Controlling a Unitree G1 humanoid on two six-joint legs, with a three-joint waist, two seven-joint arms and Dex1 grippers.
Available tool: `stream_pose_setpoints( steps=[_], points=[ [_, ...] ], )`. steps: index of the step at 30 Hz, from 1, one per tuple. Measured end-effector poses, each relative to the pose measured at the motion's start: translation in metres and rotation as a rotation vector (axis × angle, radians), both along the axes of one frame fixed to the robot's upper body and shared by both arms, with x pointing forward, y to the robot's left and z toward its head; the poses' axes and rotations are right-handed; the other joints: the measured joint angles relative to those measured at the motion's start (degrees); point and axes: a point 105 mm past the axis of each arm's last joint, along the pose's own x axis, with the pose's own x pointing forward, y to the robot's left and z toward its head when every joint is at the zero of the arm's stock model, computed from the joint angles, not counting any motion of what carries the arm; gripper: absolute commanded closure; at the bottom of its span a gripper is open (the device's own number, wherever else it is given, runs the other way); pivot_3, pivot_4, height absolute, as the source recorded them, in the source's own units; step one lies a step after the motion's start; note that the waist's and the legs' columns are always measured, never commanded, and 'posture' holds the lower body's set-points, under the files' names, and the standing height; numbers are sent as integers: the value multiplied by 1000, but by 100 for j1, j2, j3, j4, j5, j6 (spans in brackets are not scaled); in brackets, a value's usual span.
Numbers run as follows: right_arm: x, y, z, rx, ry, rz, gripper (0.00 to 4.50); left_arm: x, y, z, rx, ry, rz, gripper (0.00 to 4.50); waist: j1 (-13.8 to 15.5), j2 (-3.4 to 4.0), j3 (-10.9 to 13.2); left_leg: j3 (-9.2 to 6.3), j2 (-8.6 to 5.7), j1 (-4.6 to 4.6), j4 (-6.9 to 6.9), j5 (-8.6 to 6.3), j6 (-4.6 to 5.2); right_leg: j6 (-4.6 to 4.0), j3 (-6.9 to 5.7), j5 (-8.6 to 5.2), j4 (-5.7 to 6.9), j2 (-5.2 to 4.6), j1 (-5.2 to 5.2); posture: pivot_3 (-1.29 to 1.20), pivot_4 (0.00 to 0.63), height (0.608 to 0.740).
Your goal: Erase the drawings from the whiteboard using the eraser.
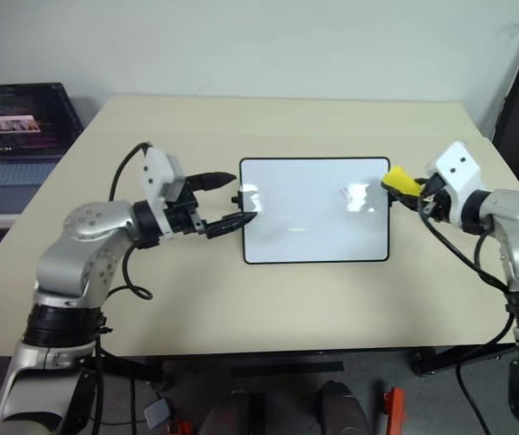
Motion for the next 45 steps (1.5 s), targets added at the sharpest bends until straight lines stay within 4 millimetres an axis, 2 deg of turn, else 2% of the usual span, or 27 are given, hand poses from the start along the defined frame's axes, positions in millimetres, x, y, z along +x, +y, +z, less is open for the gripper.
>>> stream_pose_setpoints(
  steps=[4, 8, 10, 17, 22, 28, 33, 36, 39, 45],
  points=[
    [9, 21, -11, 27, 2, 26, 3183, 0, 0, 0, -2, 0, 3, 0, -5, 0, 0, 0, 0, 0, 1, 0, 0, -10, 0, 6, 0, 0, 0, 0, 150, 740],
    [25, 31, -30, 62, 20, -22, 3183, 0, -1, 0, -5, -1, 1, 0, -4, 0, 0, 0, -1, -1, 1, 0, 0, -12, -1, 8, 2, 0, 0, 0, 150, 740],
    [31, 39, -27, 70, -11, -20, 3183, 0, -1, 0, -5, -1, -1, 0, -25, 0, 0, 1, -1, 0, 1, 0, 0, -13, 1, 9, 4, 0, -1, 0, 150, 740],
    [47, 50, -23, 38, -75, -69, 3190, 0, -1, 1, -5, -3, 0, 0, -35, 0, -1, 0, 0, 10, 6, 1, 0, -13, 1, 9, 12, 0, 5, 0, 150, 740],
    [40, 64, -33, -15, -57, -6, 3190, 1, -1, 1, -6, -4, 5, 0, -47, -3, -7, -1, 2, 16, 7, 1, 0, -12, 1, 8, 13, 4, 10, 0, 150, 740],
    [12, 87, -72, -101, 53, 180, 3191, 1, -1, 1, -7, -6, 9, 0, -50, -4, -9, -1, 3, 20, 18, 1, 0, 14, 2, -2, 16, 5, 17, 0, 150, 740],
    [20, 82, -69, -80, 39, 136, 3192, 1, -1, 1, -7, -6, 8, 0, -45, -4, -9, -1, 5, 16, 58, 2, 2, 22, 4, 18, 20, 7, 25, 0, 150, 740],
    [44, 55, -49, -65, -37, -27, 3192, 1, -1, 1, -7, -8, 7, 0, -42, -4, -8, 2, 3, 14, 85, 11, 16, 6, 9, 31, 8, 6, 37, 0, 150, 740],
    [53, 29, -41, -63, -74, -138, 3192, 1, -1, 1, -8, -8, 7, 0, -28, -12, -13, 0, 2, 23, 88, 16, 24, 2, 8, 34, 2, 6, 56, 0, 150, 740],
    [52, 30, -47, -68, -81, -125, 3192, 1, -2, 0, -12, -5, 1, 0, -33, -16, -16, -1, 3, 40, 86, 16, 23, 2, 8, 34, -3, 6, 75, 0, 150, 740]
  ],
)
